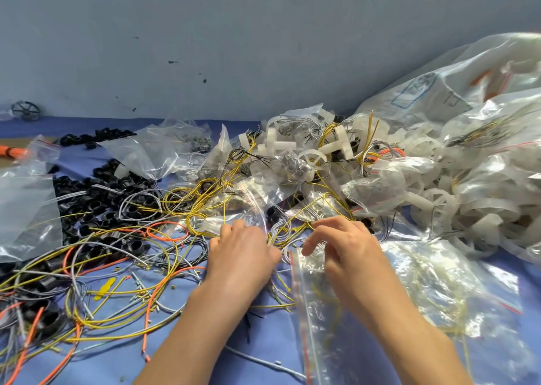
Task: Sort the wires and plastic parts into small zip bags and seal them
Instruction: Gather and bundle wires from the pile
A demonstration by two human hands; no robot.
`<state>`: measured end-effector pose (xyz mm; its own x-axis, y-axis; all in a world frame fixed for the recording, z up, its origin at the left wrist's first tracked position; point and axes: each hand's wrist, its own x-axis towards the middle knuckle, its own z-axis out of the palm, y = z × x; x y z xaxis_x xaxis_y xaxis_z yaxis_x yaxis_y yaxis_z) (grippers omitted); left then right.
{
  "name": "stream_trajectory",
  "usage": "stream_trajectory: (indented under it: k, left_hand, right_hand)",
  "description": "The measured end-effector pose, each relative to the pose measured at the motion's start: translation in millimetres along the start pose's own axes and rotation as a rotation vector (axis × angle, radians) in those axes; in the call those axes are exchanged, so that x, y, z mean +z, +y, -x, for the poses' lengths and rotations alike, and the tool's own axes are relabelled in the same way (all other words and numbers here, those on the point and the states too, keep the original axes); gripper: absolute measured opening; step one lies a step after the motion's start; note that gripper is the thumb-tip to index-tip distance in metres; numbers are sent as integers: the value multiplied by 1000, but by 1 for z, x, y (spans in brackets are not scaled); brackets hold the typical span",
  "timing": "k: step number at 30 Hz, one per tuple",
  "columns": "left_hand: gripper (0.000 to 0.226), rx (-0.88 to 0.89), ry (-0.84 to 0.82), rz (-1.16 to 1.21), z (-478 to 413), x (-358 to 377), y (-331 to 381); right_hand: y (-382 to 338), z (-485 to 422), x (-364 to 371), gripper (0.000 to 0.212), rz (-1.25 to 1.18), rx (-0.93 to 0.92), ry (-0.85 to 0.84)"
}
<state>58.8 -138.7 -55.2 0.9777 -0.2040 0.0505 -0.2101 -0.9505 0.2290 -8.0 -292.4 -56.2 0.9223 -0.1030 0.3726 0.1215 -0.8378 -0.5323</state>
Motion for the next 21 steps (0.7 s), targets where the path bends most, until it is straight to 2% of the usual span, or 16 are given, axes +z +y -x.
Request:
stream_trajectory:
  k: [2, 5, 8, 10, 15, 18, 21]
  left_hand:
    - [34, 49, -17, 97, 1, -8, -14]
    - [35, 98, -146, 327, 1, -18, -39]
    - [31, -23, -228, 636, 2, -22, -65]
    - [24, -94, -180, 778, 4, -23, -77]
    - [4, -128, 17, 1004, 7, -29, -93]
    - [13, -113, 30, 994, 10, -31, -96]
    - [13, -119, 69, 900, 14, -30, -94]
  right_hand:
    - [0, -1, 0, 38, 1, 3, -8]
    - [-3, -2, 2, 36, 9, -5, -19]
    - [-6, -1, 3, 33, 25, -17, -27]
    - [-7, -1, 3, 32, 35, -17, -27]
    - [-10, 2, 2, 30, 48, -23, -16]
    - [-14, 4, 4, 30, 58, -32, -2]
    - [-17, 5, 6, 31, 65, -34, 6]
